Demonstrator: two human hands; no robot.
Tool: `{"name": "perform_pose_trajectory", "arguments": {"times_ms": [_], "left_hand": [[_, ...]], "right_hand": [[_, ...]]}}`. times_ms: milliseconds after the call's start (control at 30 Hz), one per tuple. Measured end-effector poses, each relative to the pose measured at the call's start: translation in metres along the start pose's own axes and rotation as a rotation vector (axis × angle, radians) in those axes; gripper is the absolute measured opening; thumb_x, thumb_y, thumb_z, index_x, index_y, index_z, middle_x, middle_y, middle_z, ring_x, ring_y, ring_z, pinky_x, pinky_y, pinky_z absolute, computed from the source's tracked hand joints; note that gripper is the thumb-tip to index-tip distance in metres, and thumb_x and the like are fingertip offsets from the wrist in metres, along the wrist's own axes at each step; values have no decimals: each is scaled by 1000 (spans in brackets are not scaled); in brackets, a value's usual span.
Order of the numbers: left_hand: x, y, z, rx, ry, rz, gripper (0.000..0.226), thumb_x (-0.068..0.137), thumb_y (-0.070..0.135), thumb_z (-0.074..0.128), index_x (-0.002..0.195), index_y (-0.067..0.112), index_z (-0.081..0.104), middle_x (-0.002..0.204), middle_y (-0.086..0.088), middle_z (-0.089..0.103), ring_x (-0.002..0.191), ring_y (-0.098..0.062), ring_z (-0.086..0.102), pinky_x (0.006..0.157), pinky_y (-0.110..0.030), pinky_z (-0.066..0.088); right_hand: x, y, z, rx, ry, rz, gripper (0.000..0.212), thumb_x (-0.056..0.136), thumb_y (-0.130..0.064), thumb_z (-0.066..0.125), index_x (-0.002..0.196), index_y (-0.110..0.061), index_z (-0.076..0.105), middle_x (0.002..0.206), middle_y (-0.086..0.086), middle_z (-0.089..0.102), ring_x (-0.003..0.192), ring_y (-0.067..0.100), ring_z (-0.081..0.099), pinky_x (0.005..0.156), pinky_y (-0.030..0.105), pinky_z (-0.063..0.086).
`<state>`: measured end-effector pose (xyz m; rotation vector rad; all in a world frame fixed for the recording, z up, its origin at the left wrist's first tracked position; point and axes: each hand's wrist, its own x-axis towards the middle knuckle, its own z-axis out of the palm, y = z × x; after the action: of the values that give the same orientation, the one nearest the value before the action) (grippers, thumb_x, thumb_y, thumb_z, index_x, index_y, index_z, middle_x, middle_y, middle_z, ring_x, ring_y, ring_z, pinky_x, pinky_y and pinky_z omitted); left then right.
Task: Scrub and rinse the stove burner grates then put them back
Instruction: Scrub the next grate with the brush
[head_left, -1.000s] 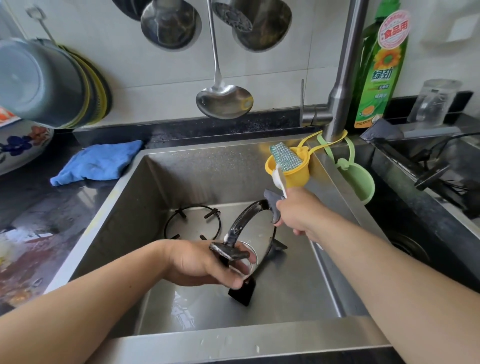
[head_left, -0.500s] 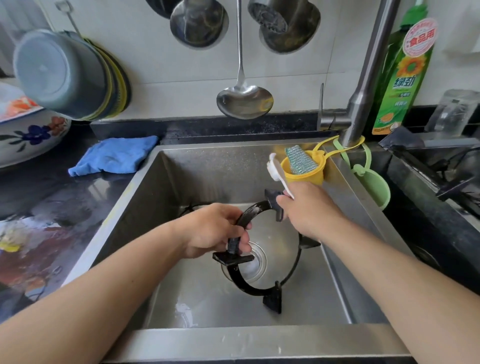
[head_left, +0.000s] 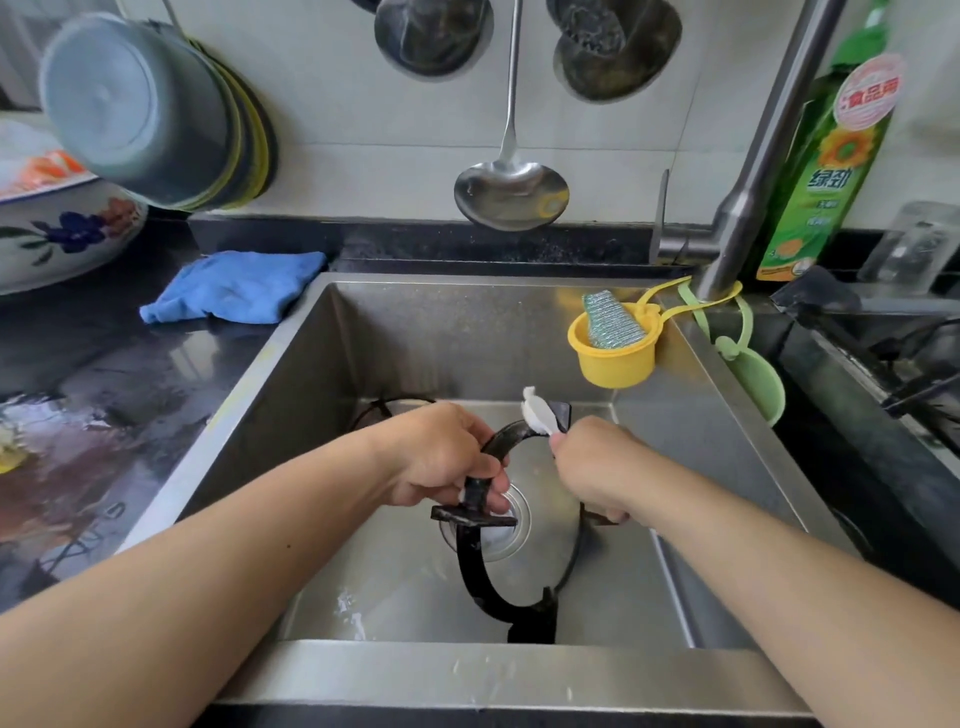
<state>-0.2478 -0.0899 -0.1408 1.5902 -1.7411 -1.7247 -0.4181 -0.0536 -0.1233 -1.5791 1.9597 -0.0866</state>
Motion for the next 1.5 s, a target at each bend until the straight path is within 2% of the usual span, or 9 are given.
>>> {"name": "perform_pose_trajectory", "arguments": {"times_ms": [133, 333, 467, 633, 767, 1000, 1100, 1267, 1500], "left_hand": [[1, -3, 3, 33, 15, -23, 17, 99, -7, 48, 100, 5, 59, 77, -9, 70, 76, -27, 75, 53, -24, 43], [-3, 5, 2, 14, 50, -11, 16, 99, -8, 49, 97, 4, 59, 78, -13, 69, 78, -30, 73, 40, -15, 39], [-6, 4, 2, 12, 62, -7, 16, 96, -10, 51, 92, 4, 58, 77, -14, 69, 78, -31, 73, 40, -16, 41], [-12, 11, 2, -14, 85, 20, 13, 89, -12, 58, 90, 0, 63, 76, -17, 70, 72, -30, 71, 40, -16, 42], [-13, 16, 2, -46, 81, 60, 16, 81, -12, 63, 93, -1, 66, 75, -21, 71, 64, -29, 71, 45, -18, 44], [-18, 18, 10, 37, -39, 122, 13, 92, -2, 62, 104, -5, 65, 81, -12, 73, 70, -22, 73, 51, -20, 44], [-20, 23, 16, 63, -37, 142, 15, 90, -4, 64, 104, -7, 64, 83, -15, 73, 68, -23, 72, 48, -20, 44], [-21, 22, 9, 59, 0, 127, 8, 90, -6, 64, 96, -1, 64, 79, -15, 74, 67, -25, 74, 49, -23, 45], [-20, 20, 10, 37, 4, 139, 14, 91, -4, 64, 103, 1, 59, 81, -13, 76, 74, -27, 77, 63, -30, 53]], "right_hand": [[-7, -11, 14, -202, -100, -21, 26, 105, -8, 40, 120, -14, 59, 110, 17, 64, 85, 33, 65, 49, 23, 42], [-3, -9, -1, -313, -35, 129, 45, 99, -5, 49, 144, -6, 47, 138, 14, 52, 123, 34, 57, 87, 33, 47], [-6, -11, 5, -84, -153, 83, 39, 101, -20, 54, 136, -2, 54, 102, 8, 63, 87, 25, 64, 61, 23, 50], [-3, -5, -2, -49, -39, 169, 37, 99, -7, 49, 136, -8, 54, 122, 15, 59, 114, 36, 60, 76, 33, 44], [-1, 7, -6, 12, 105, 249, 23, 102, -21, 48, 88, -5, 57, 64, 13, 68, 53, 29, 68, 67, 34, 60], [4, -8, -13, -10, 74, 275, 39, 105, -29, 49, 76, -3, 50, 44, 16, 59, 30, 25, 56, 47, 29, 55], [12, 1, -18, 37, 117, 188, 30, 104, -31, 49, 91, -5, 58, 47, 15, 59, 31, 24, 55, 40, 24, 47], [-2, 25, -16, 30, -95, 428, 52, 102, -48, 45, 90, 0, 61, 55, 15, 58, 49, 29, 60, 74, 46, 61], [16, 0, -19, -13, 31, 289, 38, 102, -15, 42, 137, -21, 56, 63, 17, 62, 40, 26, 60, 58, 37, 59]]}}
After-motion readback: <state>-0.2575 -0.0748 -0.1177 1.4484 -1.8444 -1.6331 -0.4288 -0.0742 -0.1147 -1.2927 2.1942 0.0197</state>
